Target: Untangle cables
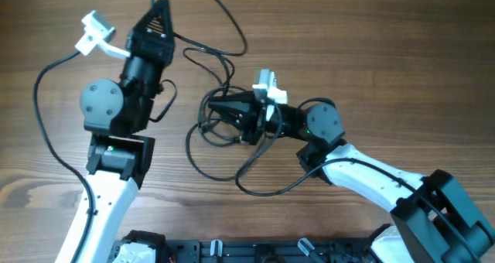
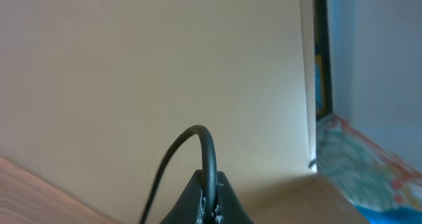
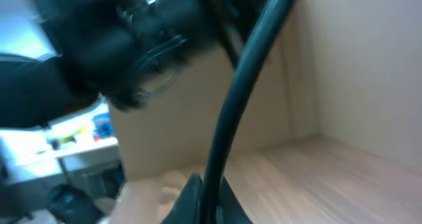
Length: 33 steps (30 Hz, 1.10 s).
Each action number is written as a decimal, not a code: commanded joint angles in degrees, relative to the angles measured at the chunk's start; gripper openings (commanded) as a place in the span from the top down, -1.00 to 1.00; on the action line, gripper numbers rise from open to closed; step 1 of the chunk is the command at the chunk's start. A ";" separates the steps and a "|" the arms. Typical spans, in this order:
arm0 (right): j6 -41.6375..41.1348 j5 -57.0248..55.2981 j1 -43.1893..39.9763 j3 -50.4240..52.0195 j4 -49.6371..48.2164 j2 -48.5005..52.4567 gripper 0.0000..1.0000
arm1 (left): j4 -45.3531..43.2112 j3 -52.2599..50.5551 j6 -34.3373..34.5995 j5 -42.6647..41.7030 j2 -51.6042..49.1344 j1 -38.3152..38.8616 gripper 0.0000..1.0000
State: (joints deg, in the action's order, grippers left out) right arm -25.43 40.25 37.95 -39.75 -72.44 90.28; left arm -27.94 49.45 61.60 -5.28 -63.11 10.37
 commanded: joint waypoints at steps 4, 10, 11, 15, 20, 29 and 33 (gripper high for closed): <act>-12.28 3.13 0.00 -0.63 -19.30 -0.13 0.91 | 5.73 0.37 -1.36 0.90 0.04 -4.26 0.92; -12.31 0.07 -1.29 -0.66 -22.43 -0.33 0.91 | 9.90 0.37 -1.46 0.94 0.04 -4.57 0.92; -12.26 -0.96 -1.64 -0.66 -22.43 -0.33 0.91 | 10.25 0.37 -2.08 1.01 0.04 -4.55 0.92; -10.43 -4.87 -5.75 -0.66 -22.32 -0.33 0.92 | 11.34 0.37 -2.89 1.05 0.04 -4.55 0.92; -9.22 -4.85 -13.53 -0.66 -17.84 -0.33 0.91 | 11.34 0.37 -2.89 0.87 0.04 -4.55 0.92; -21.33 -4.63 -31.54 -0.66 -20.11 -0.33 0.91 | 4.68 0.37 -2.67 -5.88 0.11 -3.10 0.92; -27.61 -4.28 -33.70 -0.76 -22.43 -1.42 0.92 | 0.44 0.37 -2.69 -5.81 0.09 -1.22 0.92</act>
State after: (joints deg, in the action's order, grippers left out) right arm -45.65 41.32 8.29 -39.79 -90.17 90.52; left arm -24.97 49.47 60.49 -15.86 -63.18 10.15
